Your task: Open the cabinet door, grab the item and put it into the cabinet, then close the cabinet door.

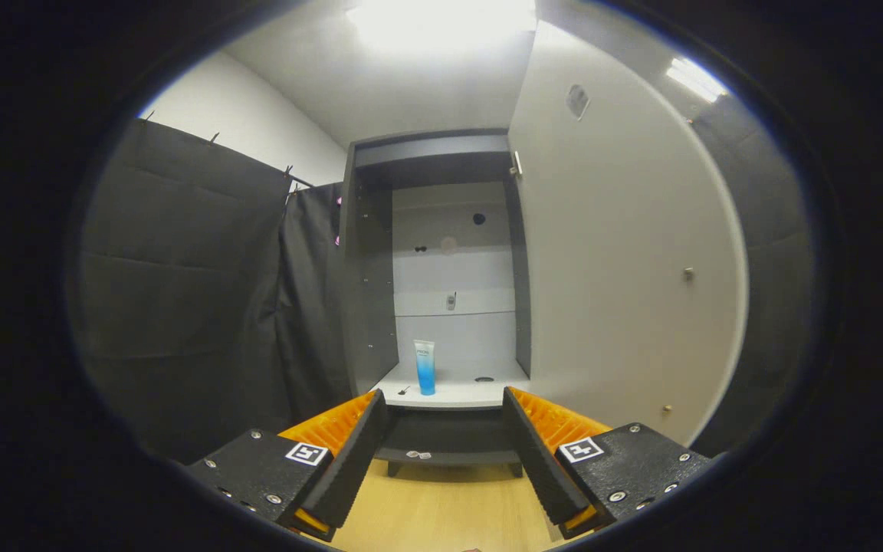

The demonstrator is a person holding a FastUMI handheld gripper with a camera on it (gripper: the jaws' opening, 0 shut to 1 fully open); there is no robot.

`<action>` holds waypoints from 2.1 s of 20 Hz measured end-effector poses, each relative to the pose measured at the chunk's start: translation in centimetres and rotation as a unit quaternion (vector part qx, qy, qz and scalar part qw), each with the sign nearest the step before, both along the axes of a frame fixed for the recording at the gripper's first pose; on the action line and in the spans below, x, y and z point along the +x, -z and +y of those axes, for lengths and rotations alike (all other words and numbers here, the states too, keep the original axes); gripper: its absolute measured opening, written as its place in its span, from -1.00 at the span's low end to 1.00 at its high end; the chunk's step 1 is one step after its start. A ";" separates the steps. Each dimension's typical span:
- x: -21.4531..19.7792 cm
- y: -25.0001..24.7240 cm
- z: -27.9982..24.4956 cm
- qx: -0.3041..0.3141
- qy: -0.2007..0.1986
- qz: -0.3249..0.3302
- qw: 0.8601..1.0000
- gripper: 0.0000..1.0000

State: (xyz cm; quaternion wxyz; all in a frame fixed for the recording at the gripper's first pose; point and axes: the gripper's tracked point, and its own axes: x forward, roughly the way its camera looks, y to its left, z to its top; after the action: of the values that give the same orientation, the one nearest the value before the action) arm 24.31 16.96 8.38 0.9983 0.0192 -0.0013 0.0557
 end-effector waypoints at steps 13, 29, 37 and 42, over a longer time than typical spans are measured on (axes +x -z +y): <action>-10.1 -4.5 -13.7 0.015 0.126 -0.035 0.991 0.86; -2.6 -3.4 -26.5 0.020 0.322 0.000 0.946 0.89; -2.4 -3.9 -21.8 -0.008 0.283 -0.002 0.959 0.77; -1.7 -3.8 -17.0 -0.015 0.245 -0.003 0.969 0.78</action>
State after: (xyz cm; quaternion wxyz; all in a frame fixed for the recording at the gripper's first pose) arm 22.58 -0.03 12.14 0.9816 0.0031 -0.0081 -0.1907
